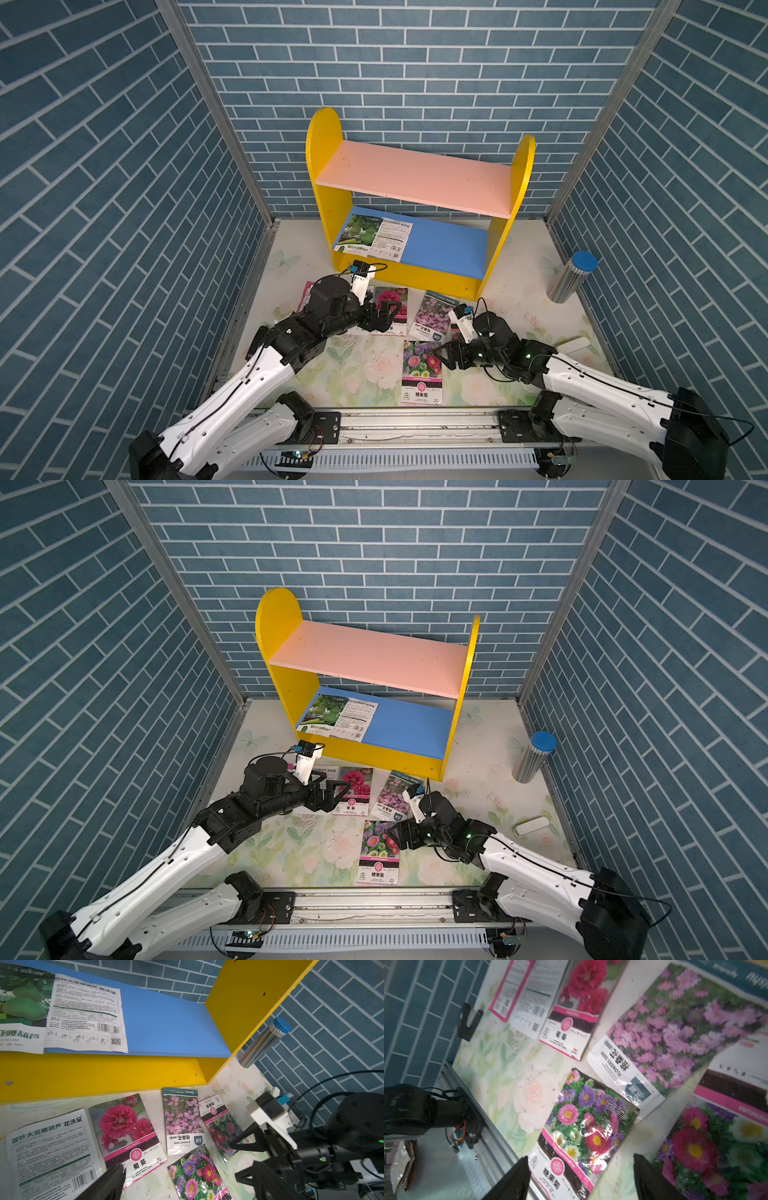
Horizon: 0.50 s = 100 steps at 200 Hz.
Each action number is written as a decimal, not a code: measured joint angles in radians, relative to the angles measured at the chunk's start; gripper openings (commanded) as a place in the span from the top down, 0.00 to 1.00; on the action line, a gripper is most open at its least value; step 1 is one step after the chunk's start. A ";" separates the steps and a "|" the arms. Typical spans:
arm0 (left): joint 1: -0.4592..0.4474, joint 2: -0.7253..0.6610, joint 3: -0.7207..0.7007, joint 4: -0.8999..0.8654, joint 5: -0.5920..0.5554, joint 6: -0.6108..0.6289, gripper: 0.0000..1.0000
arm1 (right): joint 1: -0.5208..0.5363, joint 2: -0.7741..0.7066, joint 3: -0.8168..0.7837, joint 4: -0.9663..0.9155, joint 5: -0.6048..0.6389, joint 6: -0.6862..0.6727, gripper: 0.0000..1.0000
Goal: Take the seed bag off the shelf
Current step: Place the seed packet at the center of the board.
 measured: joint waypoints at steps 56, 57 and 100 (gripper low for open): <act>0.000 0.145 0.092 0.073 -0.138 -0.003 0.00 | 0.000 -0.060 0.063 0.026 0.046 -0.053 0.00; 0.000 0.151 0.095 0.076 -0.143 -0.003 0.00 | 0.000 -0.062 0.064 0.025 0.047 -0.053 0.00; 0.000 0.326 0.151 0.166 -0.249 0.013 0.00 | 0.000 -0.153 0.157 0.010 0.128 -0.114 0.00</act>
